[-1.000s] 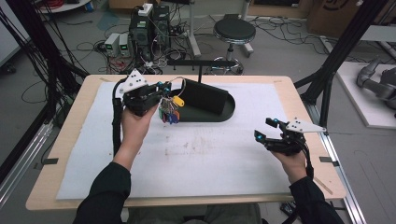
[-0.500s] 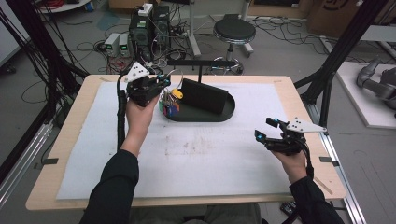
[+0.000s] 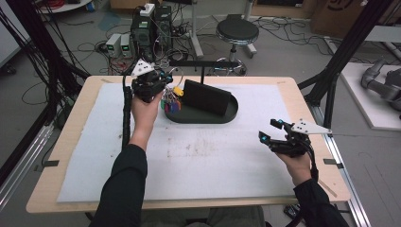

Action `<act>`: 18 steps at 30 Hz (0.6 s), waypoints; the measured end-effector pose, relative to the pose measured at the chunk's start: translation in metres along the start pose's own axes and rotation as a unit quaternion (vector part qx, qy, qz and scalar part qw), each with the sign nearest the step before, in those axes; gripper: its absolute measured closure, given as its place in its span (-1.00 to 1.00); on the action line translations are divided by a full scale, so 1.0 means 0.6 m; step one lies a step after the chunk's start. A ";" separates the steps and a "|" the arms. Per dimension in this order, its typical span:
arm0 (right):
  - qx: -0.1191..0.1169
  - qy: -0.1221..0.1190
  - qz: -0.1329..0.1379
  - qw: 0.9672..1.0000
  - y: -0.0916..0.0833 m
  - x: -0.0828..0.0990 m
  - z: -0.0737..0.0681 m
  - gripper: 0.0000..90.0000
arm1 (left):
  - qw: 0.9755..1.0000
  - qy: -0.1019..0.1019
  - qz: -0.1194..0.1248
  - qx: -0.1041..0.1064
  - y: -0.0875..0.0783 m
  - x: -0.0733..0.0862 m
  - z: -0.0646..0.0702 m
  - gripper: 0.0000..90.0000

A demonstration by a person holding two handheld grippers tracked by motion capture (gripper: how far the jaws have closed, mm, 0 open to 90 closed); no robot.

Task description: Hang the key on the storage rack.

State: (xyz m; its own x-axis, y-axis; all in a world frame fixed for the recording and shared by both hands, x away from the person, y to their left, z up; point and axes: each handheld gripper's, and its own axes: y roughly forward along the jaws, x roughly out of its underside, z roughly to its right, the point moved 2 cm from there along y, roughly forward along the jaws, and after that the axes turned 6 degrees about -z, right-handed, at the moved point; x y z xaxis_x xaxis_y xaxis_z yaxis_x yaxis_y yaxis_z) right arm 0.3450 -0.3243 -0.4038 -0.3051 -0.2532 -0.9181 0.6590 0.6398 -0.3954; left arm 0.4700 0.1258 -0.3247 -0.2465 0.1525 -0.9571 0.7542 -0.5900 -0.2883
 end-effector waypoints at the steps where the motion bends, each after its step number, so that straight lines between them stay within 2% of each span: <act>1: 0.000 -0.001 -0.001 1.000 0.000 0.000 0.000 -0.44 | 1.000 -0.003 0.001 -0.002 0.002 0.001 -0.002 0.92; 12: 0.000 -0.001 -0.002 1.000 0.000 0.001 0.002 -0.44 | 0.999 -0.032 0.002 -0.010 0.016 0.014 -0.022 0.92; 18: 0.000 -0.002 -0.002 1.000 -0.001 0.001 0.003 -0.44 | 0.999 -0.034 -0.004 -0.014 0.021 0.019 -0.024 0.92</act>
State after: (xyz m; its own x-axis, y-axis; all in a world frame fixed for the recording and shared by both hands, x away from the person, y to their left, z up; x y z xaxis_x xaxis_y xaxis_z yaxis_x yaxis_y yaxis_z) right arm 0.3457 -0.3261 -0.4045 -0.3046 -0.2582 -0.9168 0.6576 0.6394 -0.3985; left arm 0.4857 0.1315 -0.3398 -0.2919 0.1023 -0.9510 0.7691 -0.5660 -0.2970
